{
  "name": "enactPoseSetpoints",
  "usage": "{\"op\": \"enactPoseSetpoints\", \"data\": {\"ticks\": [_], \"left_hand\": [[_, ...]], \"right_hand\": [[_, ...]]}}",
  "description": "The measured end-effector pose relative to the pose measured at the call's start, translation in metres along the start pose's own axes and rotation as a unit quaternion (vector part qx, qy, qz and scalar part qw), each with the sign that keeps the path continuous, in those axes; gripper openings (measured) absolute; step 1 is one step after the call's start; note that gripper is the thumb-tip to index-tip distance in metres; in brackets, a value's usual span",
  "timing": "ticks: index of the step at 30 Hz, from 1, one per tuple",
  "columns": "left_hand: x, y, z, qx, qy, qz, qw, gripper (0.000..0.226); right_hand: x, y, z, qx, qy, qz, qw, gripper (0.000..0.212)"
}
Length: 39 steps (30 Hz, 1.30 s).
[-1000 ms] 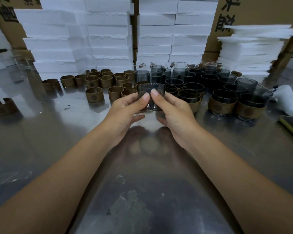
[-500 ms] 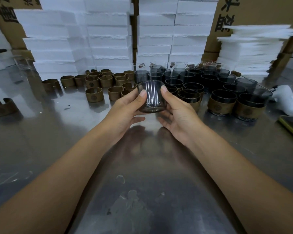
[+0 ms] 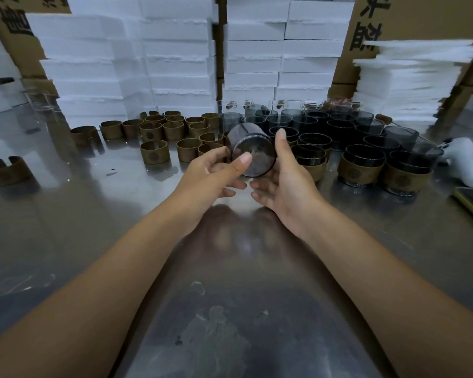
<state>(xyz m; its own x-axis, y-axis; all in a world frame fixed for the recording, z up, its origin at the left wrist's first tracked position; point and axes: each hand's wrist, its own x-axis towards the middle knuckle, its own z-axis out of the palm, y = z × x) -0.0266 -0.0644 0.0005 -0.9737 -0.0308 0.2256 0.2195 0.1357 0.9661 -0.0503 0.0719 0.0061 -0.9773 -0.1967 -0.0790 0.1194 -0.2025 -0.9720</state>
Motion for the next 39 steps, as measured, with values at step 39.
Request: {"op": "enactPoseSetpoints", "data": {"ticks": [39], "left_hand": [[0.038,-0.028,-0.019,0.364,0.059,-0.073,0.927,0.071]], "right_hand": [[-0.003,0.004,0.005,0.061,0.051,-0.056,0.995,0.035]]}}
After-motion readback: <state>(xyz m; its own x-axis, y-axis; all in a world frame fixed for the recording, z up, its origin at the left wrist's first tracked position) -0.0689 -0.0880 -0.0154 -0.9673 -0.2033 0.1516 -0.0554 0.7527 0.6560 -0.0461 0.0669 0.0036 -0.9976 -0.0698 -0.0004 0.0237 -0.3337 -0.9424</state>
